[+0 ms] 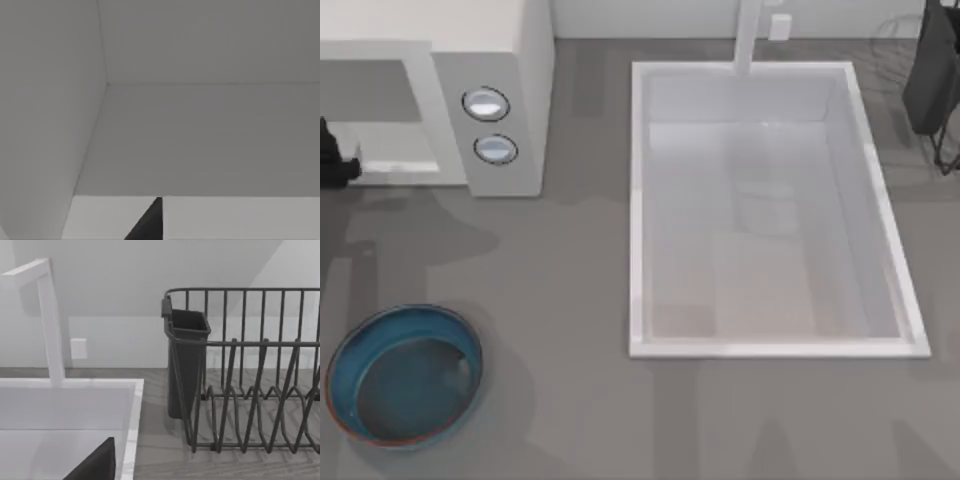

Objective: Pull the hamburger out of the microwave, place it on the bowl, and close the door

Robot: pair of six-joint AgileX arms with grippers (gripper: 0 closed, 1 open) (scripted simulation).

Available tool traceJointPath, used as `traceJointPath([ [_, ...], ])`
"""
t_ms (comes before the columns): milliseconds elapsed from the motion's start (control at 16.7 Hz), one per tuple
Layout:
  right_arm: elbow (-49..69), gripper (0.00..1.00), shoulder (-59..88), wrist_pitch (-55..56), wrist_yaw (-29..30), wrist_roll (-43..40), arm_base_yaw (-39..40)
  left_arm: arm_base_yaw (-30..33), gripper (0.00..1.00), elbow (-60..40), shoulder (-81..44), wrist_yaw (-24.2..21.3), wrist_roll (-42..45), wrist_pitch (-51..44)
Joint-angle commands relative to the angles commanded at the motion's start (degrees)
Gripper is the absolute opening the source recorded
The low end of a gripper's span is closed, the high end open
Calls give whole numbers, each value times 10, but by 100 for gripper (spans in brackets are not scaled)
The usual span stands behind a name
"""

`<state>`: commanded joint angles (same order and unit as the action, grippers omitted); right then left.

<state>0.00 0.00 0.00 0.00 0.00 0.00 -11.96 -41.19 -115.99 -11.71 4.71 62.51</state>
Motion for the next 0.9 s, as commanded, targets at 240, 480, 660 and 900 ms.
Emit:
traceJointPath([
  [240,0,100,0,0,0,0,0,-1,0,-4,85,1,1,-88],
  [480,0,100,0,0,0,0,0,-1,0,-4,95,1,1,-98],
  [660,0,100,0,0,0,0,0,1,0,-5,93,1,-4,-102],
  [900,0,100,0,0,0,0,0,12,0,-48,86,1,-84,-180],
])
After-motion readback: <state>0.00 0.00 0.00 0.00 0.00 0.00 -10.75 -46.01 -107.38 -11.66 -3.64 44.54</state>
